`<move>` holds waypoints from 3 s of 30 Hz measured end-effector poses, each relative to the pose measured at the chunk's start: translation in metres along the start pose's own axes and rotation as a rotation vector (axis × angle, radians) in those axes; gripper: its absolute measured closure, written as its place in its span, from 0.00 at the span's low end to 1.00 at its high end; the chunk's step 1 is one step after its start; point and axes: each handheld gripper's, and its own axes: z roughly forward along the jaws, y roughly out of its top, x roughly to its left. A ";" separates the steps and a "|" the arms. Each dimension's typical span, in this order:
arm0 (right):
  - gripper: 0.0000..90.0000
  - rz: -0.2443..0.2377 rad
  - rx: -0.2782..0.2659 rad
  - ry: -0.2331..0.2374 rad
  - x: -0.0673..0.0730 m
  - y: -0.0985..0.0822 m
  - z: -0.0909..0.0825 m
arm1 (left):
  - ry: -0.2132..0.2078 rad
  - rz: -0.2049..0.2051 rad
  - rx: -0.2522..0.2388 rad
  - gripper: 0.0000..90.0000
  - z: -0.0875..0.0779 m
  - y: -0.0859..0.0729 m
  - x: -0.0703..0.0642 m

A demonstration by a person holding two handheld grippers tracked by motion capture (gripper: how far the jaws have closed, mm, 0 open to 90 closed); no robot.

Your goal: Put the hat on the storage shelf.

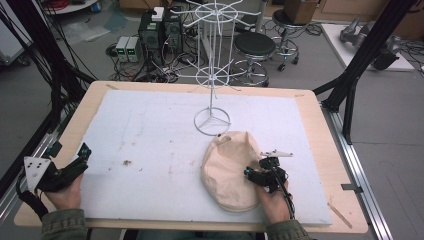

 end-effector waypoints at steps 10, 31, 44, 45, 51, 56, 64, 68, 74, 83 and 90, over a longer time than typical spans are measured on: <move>0.84 -0.020 -0.010 -0.017 0.009 0.001 -0.002 | -0.005 0.000 -0.001 0.20 0.000 0.000 0.000; 0.85 0.002 -0.207 0.046 0.004 0.001 -0.020 | -0.011 0.001 -0.007 0.21 0.000 0.000 0.000; 0.85 0.002 -0.369 0.095 0.007 0.004 -0.043 | -0.010 0.001 -0.007 0.21 0.000 0.000 0.000; 0.85 0.006 -0.399 0.100 0.008 0.004 -0.047 | -0.010 0.001 -0.006 0.21 0.000 0.000 0.000; 0.85 0.010 -0.445 0.109 0.007 0.004 -0.052 | -0.010 0.002 -0.006 0.21 0.000 0.000 -0.001; 0.85 0.005 -0.489 0.115 0.007 0.006 -0.059 | -0.010 0.003 -0.006 0.21 0.000 0.000 -0.001; 0.85 -0.007 -0.566 0.127 0.006 0.009 -0.071 | -0.010 0.005 -0.005 0.21 0.001 0.000 0.000; 0.85 -0.011 -0.606 0.135 0.006 0.010 -0.080 | -0.009 0.003 -0.006 0.21 0.001 0.000 -0.001; 0.85 -0.027 -0.674 0.136 0.008 0.011 -0.090 | -0.013 0.005 -0.004 0.21 0.002 0.000 -0.002; 0.84 -0.042 -0.761 0.122 0.008 0.014 -0.101 | -0.019 0.007 -0.004 0.21 0.005 0.000 -0.003; 0.85 -0.042 -0.818 0.128 0.007 0.022 -0.105 | -0.023 0.009 -0.001 0.21 0.006 0.000 -0.005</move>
